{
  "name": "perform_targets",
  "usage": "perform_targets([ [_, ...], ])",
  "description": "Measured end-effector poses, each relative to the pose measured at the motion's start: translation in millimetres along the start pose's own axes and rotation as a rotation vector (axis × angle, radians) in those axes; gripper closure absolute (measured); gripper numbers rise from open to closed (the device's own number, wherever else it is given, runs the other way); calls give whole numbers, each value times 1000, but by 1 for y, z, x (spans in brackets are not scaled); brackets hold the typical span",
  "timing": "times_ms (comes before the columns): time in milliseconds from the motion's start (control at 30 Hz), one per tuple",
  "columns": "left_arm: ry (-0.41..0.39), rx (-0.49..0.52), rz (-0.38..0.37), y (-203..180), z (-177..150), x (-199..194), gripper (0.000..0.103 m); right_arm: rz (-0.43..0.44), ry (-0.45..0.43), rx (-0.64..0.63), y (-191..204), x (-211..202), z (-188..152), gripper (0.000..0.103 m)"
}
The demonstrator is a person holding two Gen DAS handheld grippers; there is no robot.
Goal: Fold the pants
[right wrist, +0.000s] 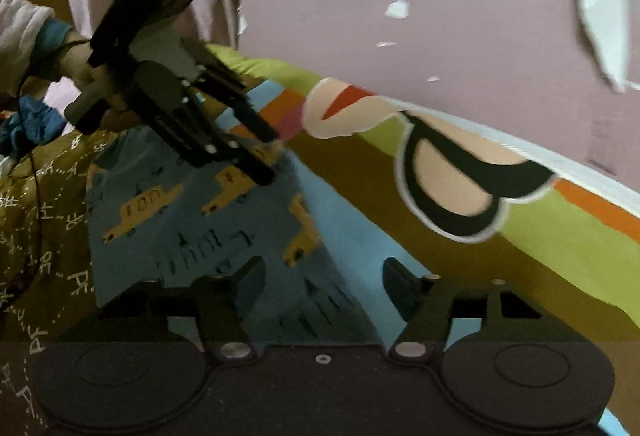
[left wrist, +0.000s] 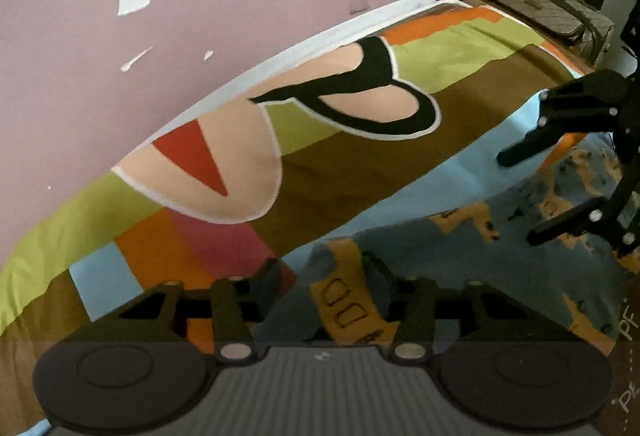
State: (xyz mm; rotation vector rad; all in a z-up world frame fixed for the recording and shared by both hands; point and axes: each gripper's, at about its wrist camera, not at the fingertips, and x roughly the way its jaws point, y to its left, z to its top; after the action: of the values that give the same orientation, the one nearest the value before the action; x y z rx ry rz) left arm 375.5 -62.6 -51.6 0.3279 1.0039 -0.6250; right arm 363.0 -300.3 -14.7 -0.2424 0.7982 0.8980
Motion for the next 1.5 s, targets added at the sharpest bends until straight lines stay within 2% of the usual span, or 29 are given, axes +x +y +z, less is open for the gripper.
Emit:
perform_targets([
  [67, 0, -29, -23, 6, 2, 2, 79, 30, -2, -9, 0, 6, 0, 62],
  [100, 1, -46, -39, 10, 1, 4, 89, 34, 4, -6, 0, 9, 0, 79],
  [133, 3, -54, -45, 11, 2, 5, 93, 28, 13, -10, -1, 15, 0, 94],
  [233, -23, -7, 0, 4, -1, 0, 96, 18, 16, -47, 4, 20, -3, 98],
  [400, -100, 4, 84, -9, -8, -15, 97, -76, -36, -75, 10, 16, -3, 99],
  [467, -80, 6, 98, -7, -8, -7, 97, -99, -8, -70, 9, 25, -5, 96],
  [533, -74, 5, 111, -7, -8, 0, 94, -140, -6, -76, 9, 30, -6, 73],
  [567, -74, 4, 123, -8, -8, 2, 91, -170, -16, -69, 8, 26, -6, 65],
  [633, -94, 16, 145, -13, -10, -4, 86, -184, -40, -48, 8, 12, -8, 53],
  [700, -133, 24, 174, -21, -14, -16, 86, -252, -77, -63, 12, -11, -14, 39],
  [767, -170, 46, 188, -33, -20, -31, 84, -329, -102, -68, 17, -39, -30, 36],
  [833, -201, 66, 159, -51, -25, -43, 69, -383, -104, -17, 17, -64, -50, 25],
  [867, -212, 74, 134, -61, -28, -46, 64, -416, -106, 30, 19, -77, -64, 23],
  [900, -221, 88, 104, -72, -29, -48, 51, -449, -106, 72, 21, -87, -77, 20],
  [933, -231, 103, 69, -86, -29, -48, 48, -480, -103, 114, 22, -95, -90, 19],
  [1000, -231, 116, -8, -111, -30, -42, 49, -514, -96, 251, 21, -113, -120, 19],
  [1067, -198, 145, -86, -136, -31, -31, 51, -517, -93, 371, 20, -129, -147, 19],
  [1133, -156, 197, -133, -157, -37, -21, 52, -545, -62, 413, 24, -137, -168, 22],
  [1200, -97, 276, -123, -174, -49, -10, 52, -619, 0, 390, 26, -140, -186, 24],
  [1233, -76, 305, -105, -178, -56, -6, 52, -634, 3, 376, 25, -143, -195, 27],
  [1333, -90, 351, -79, -181, -67, -9, 52, -702, 6, 382, 17, -155, -207, 24],
  [1433, -25, 357, -75, -180, -62, -19, 47, -702, -60, 470, 7, -184, -218, 22],
  [1467, -23, 343, -82, -177, -58, -23, 46, -682, -84, 488, 7, -192, -220, 20],
  [1500, -32, 323, -95, -176, -54, -30, 40, -666, -97, 501, 7, -198, -225, 17],
])
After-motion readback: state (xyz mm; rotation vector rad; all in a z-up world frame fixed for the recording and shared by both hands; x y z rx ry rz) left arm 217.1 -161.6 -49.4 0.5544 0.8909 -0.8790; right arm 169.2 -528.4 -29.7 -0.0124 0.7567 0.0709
